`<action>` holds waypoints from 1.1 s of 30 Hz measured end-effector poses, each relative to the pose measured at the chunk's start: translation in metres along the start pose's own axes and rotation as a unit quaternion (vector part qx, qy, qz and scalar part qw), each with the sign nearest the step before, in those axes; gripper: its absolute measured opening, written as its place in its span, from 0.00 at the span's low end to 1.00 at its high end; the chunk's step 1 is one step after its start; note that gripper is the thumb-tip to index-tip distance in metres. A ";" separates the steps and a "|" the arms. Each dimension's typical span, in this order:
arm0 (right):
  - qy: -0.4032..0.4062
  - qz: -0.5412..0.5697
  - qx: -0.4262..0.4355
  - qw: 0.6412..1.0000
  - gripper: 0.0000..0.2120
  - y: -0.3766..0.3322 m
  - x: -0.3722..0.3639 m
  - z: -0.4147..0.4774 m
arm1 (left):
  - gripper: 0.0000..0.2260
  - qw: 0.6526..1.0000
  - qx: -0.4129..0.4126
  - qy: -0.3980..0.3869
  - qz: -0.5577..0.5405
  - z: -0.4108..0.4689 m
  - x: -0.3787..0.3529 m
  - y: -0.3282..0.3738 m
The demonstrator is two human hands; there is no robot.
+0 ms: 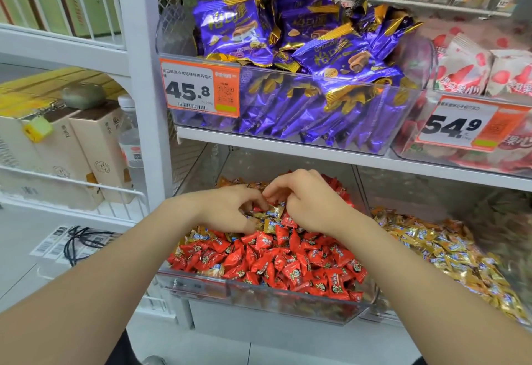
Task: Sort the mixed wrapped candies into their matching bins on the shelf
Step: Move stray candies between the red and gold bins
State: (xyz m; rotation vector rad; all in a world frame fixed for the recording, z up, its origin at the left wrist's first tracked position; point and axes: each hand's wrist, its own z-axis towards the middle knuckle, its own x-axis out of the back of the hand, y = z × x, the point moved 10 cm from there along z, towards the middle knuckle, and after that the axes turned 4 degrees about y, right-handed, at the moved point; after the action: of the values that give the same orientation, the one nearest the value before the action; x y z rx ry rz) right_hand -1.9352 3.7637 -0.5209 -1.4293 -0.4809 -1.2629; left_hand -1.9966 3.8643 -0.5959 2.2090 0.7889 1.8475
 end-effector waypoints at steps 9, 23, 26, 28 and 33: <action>-0.107 -0.107 -0.035 0.988 0.30 0.012 -0.036 0.003 | 0.12 1.000 0.008 0.012 0.010 0.007 -0.006 -0.005; -0.151 -0.134 0.010 0.979 0.11 0.022 -0.057 0.011 | 0.05 0.996 0.027 0.033 -0.081 -0.010 0.011 -0.008; -0.090 -0.068 -0.016 0.993 0.13 0.027 -0.032 0.014 | 0.07 0.989 0.029 0.039 -0.142 -0.010 0.011 -0.010; -0.051 -0.019 -0.030 0.998 0.11 0.029 -0.015 0.013 | 0.10 0.985 0.033 0.067 -0.155 -0.008 0.016 -0.013; -0.020 0.057 -0.072 0.996 0.11 0.039 -0.002 0.006 | 0.12 0.980 0.023 0.119 -0.156 -0.009 0.029 -0.007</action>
State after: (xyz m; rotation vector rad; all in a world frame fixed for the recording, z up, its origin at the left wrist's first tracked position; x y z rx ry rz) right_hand -1.9006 3.7579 -0.5387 -1.5823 -0.3365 -1.1989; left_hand -2.0046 3.8829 -0.5715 1.7780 1.1568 1.9663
